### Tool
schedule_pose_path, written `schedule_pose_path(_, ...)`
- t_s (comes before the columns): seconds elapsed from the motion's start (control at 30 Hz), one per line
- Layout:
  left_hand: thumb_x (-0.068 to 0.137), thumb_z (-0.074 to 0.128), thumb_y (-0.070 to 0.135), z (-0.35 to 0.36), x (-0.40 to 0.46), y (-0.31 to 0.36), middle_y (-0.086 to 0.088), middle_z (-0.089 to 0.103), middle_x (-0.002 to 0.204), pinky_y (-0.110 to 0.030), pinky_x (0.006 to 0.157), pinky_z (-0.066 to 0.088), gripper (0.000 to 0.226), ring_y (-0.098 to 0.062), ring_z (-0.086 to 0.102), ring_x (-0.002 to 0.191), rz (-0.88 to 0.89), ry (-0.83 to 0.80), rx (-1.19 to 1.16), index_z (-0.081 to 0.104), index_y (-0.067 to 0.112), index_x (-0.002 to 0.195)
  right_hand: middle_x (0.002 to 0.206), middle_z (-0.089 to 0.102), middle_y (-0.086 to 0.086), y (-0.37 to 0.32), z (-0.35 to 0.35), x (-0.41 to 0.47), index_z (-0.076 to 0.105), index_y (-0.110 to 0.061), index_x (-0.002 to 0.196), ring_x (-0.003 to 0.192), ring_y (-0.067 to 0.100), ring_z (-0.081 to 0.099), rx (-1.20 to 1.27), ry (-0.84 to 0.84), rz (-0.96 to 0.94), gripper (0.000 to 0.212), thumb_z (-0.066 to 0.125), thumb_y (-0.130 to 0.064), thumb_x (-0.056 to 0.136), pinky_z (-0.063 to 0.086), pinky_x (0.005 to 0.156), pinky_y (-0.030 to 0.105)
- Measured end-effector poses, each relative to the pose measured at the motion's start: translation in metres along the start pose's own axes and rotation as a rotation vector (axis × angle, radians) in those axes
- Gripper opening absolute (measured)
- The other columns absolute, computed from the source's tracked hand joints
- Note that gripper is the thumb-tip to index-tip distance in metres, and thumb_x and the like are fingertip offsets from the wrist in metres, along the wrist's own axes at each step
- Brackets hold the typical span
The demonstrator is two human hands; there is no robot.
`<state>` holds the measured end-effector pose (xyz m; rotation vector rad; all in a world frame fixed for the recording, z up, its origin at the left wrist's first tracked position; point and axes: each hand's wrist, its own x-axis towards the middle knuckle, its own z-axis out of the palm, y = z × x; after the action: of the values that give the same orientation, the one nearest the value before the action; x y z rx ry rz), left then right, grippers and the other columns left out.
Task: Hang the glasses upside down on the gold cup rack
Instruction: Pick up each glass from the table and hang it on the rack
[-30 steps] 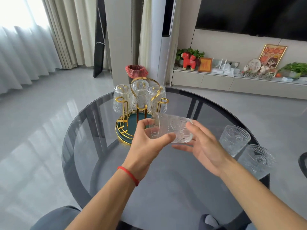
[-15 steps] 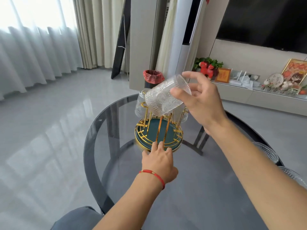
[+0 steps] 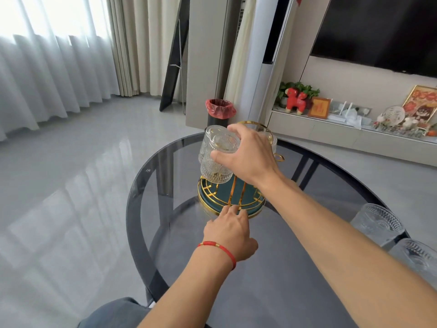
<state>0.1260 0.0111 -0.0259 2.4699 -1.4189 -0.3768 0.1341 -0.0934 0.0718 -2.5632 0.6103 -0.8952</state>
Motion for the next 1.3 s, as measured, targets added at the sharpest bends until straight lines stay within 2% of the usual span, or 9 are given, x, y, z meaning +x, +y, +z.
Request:
schedule_pose_path(0.27, 0.09, 0.061, 0.041, 0.0, -0.001, 0.001, -0.003, 0.048, 0.136, -0.044, 0.089, 0.051, 0.053, -0.022, 0.044, 0.129, -0.002, 0.007, 0.013, 0.052, 0.016, 0.135, 0.136, 0.068, 0.008, 0.009, 0.018, -0.003, 0.058, -0.013, 0.142, 0.124, 0.029, 0.061, -0.093, -0.063, 0.043, 0.081, 0.074, -0.06, 0.079, 0.048, 0.093, 0.036)
schedule_pose_path(0.6, 0.089, 0.06, 0.04, 0.001, 0.002, -0.001, 0.001, 0.053, 0.137, -0.035, 0.076, 0.045, 0.046, -0.023, 0.054, 0.122, -0.007, 0.083, -0.052, 0.056, 0.019, 0.13, 0.14, 0.06, 0.012, 0.018, 0.018, -0.011, 0.05, -0.017, 0.15, 0.129, 0.032, 0.056, -0.138, -0.142, 0.041, 0.079, 0.061, -0.066, 0.089, 0.049, 0.096, 0.044)
schedule_pose_path(0.73, 0.084, 0.063, 0.031, -0.01, 0.004, 0.008, -0.001, 0.068, 0.123, -0.04, 0.088, 0.054, 0.039, -0.027, 0.064, 0.112, -0.035, 0.177, -0.37, 0.066, 0.019, 0.121, 0.135, 0.061, 0.008, 0.025, 0.005, -0.025, 0.055, -0.017, 0.145, 0.127, 0.029, 0.053, -0.134, -0.096, -0.012, 0.059, 0.058, -0.052, 0.097, 0.047, 0.102, 0.043)
schedule_pose_path(0.83, 0.083, 0.065, 0.019, -0.017, 0.003, 0.016, 0.003, 0.077, 0.103, -0.032, 0.081, 0.058, 0.023, -0.016, 0.071, 0.096, 0.007, 0.268, -0.646, 0.073, 0.018, 0.104, 0.126, 0.065, 0.005, 0.037, -0.016, -0.045, 0.065, -0.015, 0.129, 0.122, 0.026, 0.054, -0.085, 0.005, -0.062, 0.039, 0.057, -0.039, 0.1, 0.043, 0.104, 0.042)
schedule_pose_path(0.97, 0.082, 0.065, 0.013, -0.018, 0.0, 0.026, 0.006, 0.077, 0.087, -0.018, 0.071, 0.054, 0.017, -0.004, 0.071, 0.083, 0.057, 0.322, -0.838, 0.073, 0.023, 0.093, 0.118, 0.068, 0.001, 0.067, -0.049, -0.088, 0.068, -0.015, 0.12, 0.114, 0.021, 0.059, -0.032, 0.071, -0.047, 0.029, 0.055, -0.031, 0.099, 0.046, 0.1, 0.039)
schedule_pose_path(1.03, 0.082, 0.066, 0.012, -0.013, -0.001, 0.033, 0.008, 0.076, 0.089, -0.013, 0.07, 0.052, 0.019, -0.002, 0.07, 0.084, 0.085, 0.344, -0.822, 0.074, 0.023, 0.095, 0.114, 0.07, -0.001, 0.086, -0.063, -0.116, 0.07, -0.014, 0.115, 0.11, 0.021, 0.06, -0.05, 0.093, -0.034, 0.025, 0.057, -0.026, 0.097, 0.047, 0.097, 0.038)
schedule_pose_path(1.1, 0.082, 0.066, 0.012, -0.005, -0.002, 0.038, 0.009, 0.074, 0.093, -0.018, 0.075, 0.055, 0.022, -0.003, 0.068, 0.086, 0.09, 0.365, -0.758, 0.072, 0.023, 0.1, 0.111, 0.07, -0.003, 0.107, -0.075, -0.145, 0.071, -0.013, 0.111, 0.107, 0.022, 0.06, -0.098, 0.096, -0.018, 0.022, 0.06, -0.021, 0.094, 0.047, 0.095, 0.036)
schedule_pose_path(1.2, 0.084, 0.067, 0.014, 0.009, -0.005, 0.046, 0.004, 0.072, 0.111, -0.033, 0.088, 0.057, 0.032, -0.013, 0.066, 0.103, 0.14, 0.378, -0.605, 0.068, 0.021, 0.115, 0.111, 0.068, -0.004, 0.138, -0.09, -0.183, 0.071, -0.014, 0.11, 0.11, 0.022, 0.059, -0.192, 0.066, 0.027, 0.02, 0.067, -0.015, 0.091, 0.044, 0.098, 0.035)
schedule_pose_path(1.3, 0.085, 0.068, 0.018, 0.025, -0.009, 0.054, 0.004, 0.066, 0.128, -0.032, 0.103, 0.048, 0.041, -0.016, 0.058, 0.121, 0.26, 0.396, -0.423, 0.064, 0.022, 0.125, 0.112, 0.066, -0.003, 0.158, -0.107, -0.202, 0.071, -0.015, 0.11, 0.114, 0.022, 0.056, -0.243, 0.057, 0.112, 0.023, 0.073, -0.011, 0.088, 0.041, 0.103, 0.036)
